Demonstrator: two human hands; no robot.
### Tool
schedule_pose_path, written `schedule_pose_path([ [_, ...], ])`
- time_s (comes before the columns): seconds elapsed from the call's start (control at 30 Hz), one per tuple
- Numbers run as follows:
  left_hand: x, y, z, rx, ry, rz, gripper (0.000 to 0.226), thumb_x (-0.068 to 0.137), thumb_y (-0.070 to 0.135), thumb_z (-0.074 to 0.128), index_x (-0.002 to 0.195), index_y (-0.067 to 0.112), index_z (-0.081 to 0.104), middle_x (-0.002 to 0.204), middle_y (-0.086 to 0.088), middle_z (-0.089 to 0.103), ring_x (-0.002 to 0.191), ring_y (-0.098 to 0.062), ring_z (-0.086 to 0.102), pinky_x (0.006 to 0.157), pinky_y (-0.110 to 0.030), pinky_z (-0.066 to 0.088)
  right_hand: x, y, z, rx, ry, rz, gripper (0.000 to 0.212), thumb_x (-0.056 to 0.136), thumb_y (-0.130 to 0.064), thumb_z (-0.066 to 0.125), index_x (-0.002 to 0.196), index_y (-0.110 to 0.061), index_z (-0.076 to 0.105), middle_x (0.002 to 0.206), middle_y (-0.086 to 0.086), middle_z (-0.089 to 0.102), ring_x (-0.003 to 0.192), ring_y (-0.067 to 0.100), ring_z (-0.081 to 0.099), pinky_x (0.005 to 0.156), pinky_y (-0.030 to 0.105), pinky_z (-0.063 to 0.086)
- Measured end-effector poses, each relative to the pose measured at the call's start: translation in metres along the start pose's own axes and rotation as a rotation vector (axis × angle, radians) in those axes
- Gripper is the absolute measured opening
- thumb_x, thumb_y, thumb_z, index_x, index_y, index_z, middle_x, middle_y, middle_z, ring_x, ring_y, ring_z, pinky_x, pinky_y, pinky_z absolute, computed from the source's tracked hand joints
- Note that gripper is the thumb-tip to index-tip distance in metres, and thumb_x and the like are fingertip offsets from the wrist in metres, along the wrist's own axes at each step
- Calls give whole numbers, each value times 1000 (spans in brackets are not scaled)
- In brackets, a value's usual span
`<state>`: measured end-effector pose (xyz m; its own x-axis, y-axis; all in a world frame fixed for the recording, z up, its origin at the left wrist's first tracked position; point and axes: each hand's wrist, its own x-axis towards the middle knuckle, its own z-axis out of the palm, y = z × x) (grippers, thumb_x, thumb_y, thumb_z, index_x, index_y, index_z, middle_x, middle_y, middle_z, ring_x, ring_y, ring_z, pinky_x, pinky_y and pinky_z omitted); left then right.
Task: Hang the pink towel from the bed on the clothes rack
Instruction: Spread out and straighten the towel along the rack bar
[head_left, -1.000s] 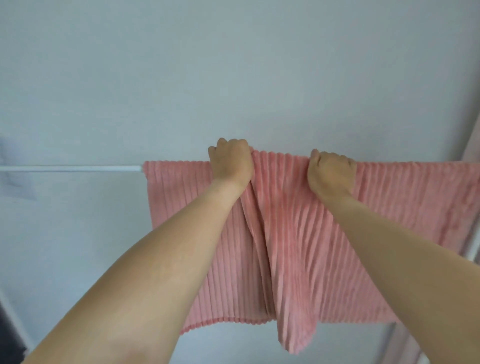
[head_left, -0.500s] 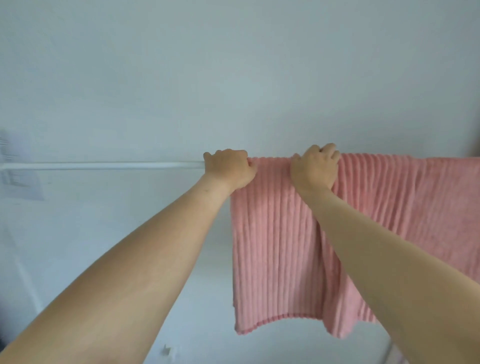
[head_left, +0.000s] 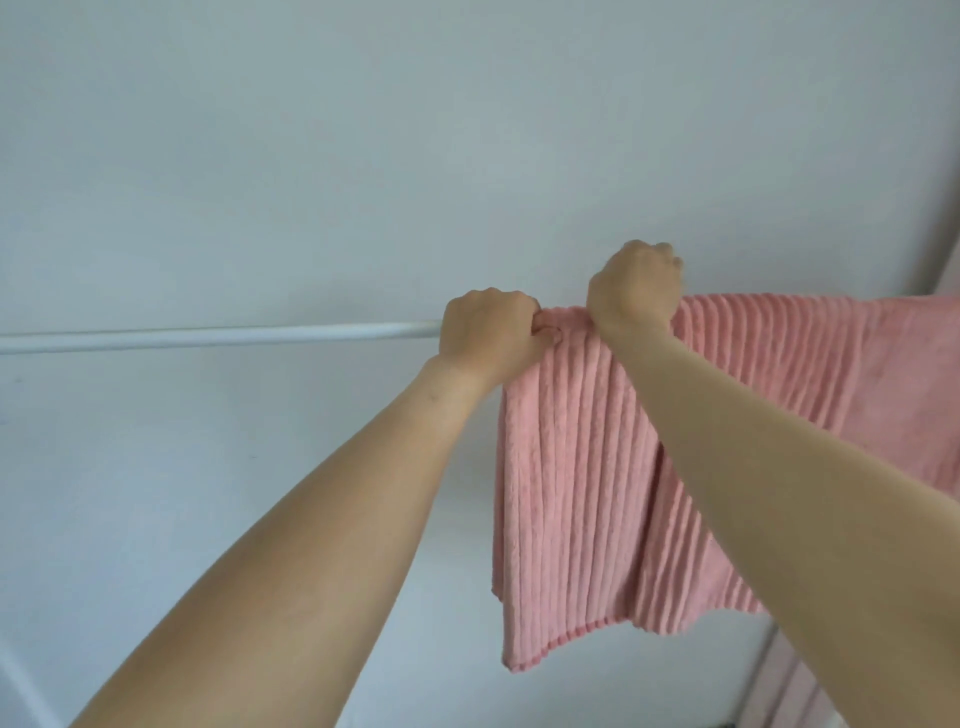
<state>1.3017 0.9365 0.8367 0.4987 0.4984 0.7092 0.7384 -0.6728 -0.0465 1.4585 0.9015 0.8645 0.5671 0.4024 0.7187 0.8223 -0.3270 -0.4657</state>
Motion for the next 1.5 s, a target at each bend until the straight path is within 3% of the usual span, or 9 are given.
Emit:
schedule_pose_path([
  [0.2,22,-5,-6,-12,-220,20,46,90,59,39,65,21,48,69,2,51,78,-30,54,68,-34,37,9,37,3,-295,-81,177,27,86,-12,50,108,-1,60,130,25,47,121,42,39,99,46,34],
  [0.43,25,-11,-2,-52,-228,170,45,96,58,38,90,22,64,86,-4,67,94,-31,64,71,-34,36,9,38,-22,-393,-106,155,14,82,9,52,84,-4,56,99,25,66,97,43,63,67,37,45],
  [0.8,17,-26,1,-218,-155,226,19,96,30,44,91,17,58,104,-10,69,98,-35,64,70,-33,33,-15,-18,-11,168,140,537,23,76,-3,54,83,-6,76,84,9,74,85,27,70,75,36,59],
  [0.93,23,-20,-4,-385,-239,141,25,99,38,41,100,13,40,103,-12,66,85,-35,58,67,-36,33,-31,-50,-14,367,151,429,22,72,-3,49,68,-9,70,63,-3,71,67,16,69,65,35,59],
  [1.07,33,-23,-16,-571,-383,96,56,94,23,42,148,15,29,116,-10,66,105,-35,64,77,-38,49,-58,-63,-14,544,-75,138,16,89,-10,60,73,-15,62,63,-7,64,58,5,59,57,27,49],
  [1.2,41,-34,-22,-774,-407,73,22,94,19,55,109,10,69,106,-11,71,102,-32,66,84,-35,54,-88,-35,-16,448,65,156,17,83,-24,65,94,-14,57,89,-2,64,83,14,61,73,34,50],
  [1.33,35,-37,-21,-653,-214,13,20,89,5,47,94,4,67,98,-14,69,95,-35,63,69,-31,40,-125,-21,6,90,-33,116,49,82,-26,56,129,-13,45,123,9,54,105,28,56,81,39,46],
  [1.43,28,-39,-20,-624,-128,41,15,88,8,48,94,5,62,98,-12,67,93,-33,59,71,-32,38,-123,-20,4,-48,43,198,36,94,-17,42,129,-10,53,109,12,66,95,36,63,67,32,37],
  [1.5,27,-42,-19,-636,-119,70,13,86,9,50,94,7,60,96,-9,66,91,-31,57,71,-32,38,-117,-29,-12,-18,204,290,20,96,-14,37,100,-10,57,84,6,62,85,37,64,64,32,33],
])
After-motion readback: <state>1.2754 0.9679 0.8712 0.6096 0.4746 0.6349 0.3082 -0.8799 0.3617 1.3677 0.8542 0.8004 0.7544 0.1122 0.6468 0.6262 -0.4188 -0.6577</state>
